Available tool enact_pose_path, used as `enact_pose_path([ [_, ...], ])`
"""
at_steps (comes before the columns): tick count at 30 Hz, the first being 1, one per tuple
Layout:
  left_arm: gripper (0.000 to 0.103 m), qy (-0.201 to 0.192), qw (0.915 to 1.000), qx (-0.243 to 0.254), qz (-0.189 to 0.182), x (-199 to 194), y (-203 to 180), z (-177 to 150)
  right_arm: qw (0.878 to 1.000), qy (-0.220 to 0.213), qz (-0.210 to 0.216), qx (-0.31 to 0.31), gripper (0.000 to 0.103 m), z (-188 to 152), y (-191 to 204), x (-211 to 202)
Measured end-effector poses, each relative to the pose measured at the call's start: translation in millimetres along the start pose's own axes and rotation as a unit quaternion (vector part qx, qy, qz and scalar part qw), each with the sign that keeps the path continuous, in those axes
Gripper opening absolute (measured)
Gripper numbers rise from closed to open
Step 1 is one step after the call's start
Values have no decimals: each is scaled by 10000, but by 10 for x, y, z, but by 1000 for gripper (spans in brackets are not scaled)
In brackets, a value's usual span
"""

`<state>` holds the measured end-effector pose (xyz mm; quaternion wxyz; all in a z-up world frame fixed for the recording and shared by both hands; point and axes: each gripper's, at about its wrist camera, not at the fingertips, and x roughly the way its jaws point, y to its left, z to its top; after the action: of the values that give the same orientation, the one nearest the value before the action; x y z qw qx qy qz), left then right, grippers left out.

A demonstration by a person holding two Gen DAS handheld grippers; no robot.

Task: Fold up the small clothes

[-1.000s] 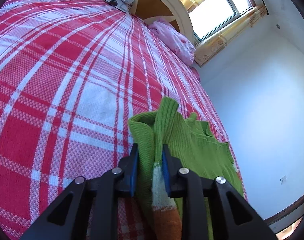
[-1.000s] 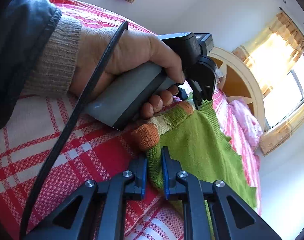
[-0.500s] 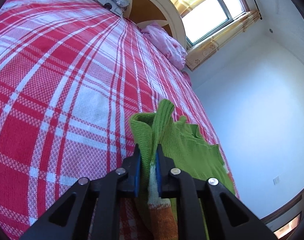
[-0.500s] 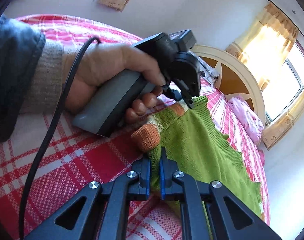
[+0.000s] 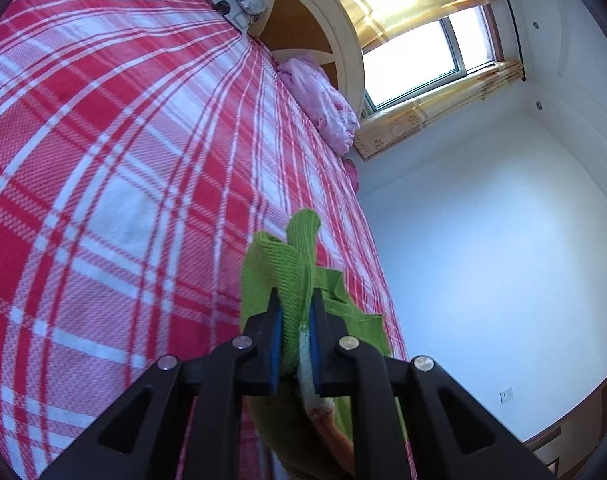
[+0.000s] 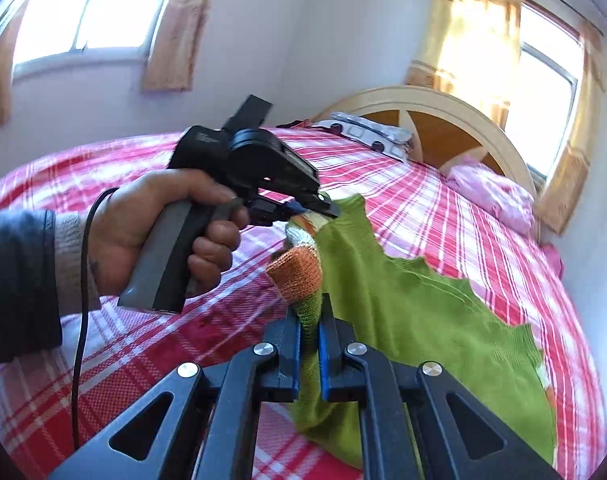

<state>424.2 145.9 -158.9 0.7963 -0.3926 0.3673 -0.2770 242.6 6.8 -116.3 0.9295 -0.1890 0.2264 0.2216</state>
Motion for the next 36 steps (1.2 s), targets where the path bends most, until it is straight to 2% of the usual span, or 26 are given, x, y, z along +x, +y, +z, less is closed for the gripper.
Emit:
enact_pose_path([
  [10,12,-44,9997,88,-243,221,-418,-17,9975,-128,-63,690,6,-143,-499,-156],
  [17,12,82,9989,319,-329,461,-748,-57,9944,-200,-174,1026,6,-245,-871,-282],
  [36,12,623,9931,852,-516,1178,-1452,-366,9854,-252,-298,1660,6,-629,-1504,-635],
])
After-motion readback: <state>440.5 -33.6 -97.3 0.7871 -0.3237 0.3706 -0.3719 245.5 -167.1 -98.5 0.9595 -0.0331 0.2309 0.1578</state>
